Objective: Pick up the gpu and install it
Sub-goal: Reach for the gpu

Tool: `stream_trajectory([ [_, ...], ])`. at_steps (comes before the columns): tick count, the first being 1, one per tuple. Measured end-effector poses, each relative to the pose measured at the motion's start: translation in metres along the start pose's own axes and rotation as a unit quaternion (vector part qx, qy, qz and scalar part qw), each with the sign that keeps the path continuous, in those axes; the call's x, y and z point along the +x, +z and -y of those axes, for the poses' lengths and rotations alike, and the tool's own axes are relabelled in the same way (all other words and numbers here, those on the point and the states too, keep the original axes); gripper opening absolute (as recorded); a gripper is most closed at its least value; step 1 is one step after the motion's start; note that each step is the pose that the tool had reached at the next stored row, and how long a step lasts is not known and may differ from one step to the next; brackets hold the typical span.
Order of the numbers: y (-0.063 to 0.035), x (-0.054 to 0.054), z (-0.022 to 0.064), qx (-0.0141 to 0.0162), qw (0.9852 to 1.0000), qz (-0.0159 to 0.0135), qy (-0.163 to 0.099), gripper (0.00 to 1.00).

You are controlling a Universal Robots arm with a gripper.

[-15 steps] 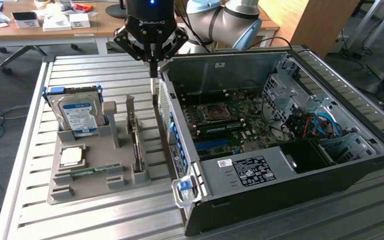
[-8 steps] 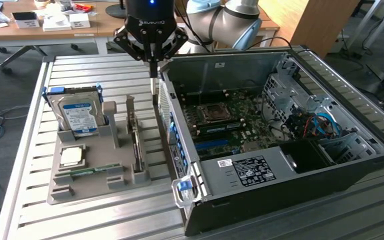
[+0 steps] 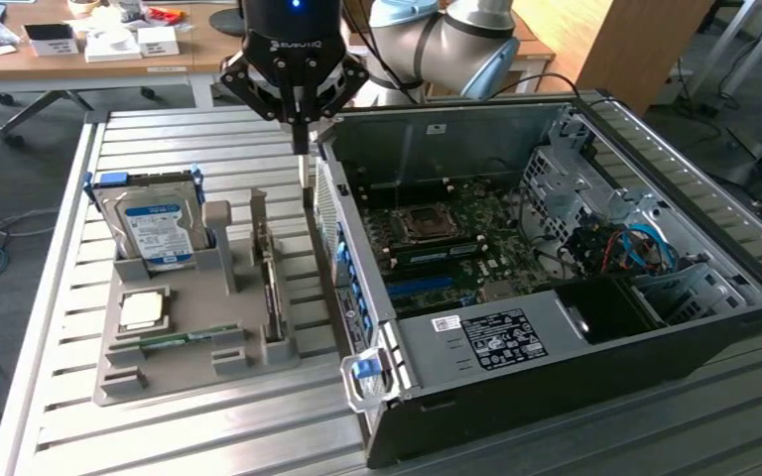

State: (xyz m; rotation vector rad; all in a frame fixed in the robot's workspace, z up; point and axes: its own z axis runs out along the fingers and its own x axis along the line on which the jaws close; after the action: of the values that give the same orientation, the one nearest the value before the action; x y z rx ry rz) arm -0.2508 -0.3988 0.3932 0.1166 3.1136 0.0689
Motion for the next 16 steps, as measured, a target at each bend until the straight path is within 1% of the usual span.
stream_trajectory([
  [11, -0.0003, 0.009, 0.0007, 0.0, 1.0, 0.0, 0.0, 0.11],
  [16, -0.0004, 0.016, 0.0012, 0.0, 1.0, 0.0, 0.0, 0.11],
])
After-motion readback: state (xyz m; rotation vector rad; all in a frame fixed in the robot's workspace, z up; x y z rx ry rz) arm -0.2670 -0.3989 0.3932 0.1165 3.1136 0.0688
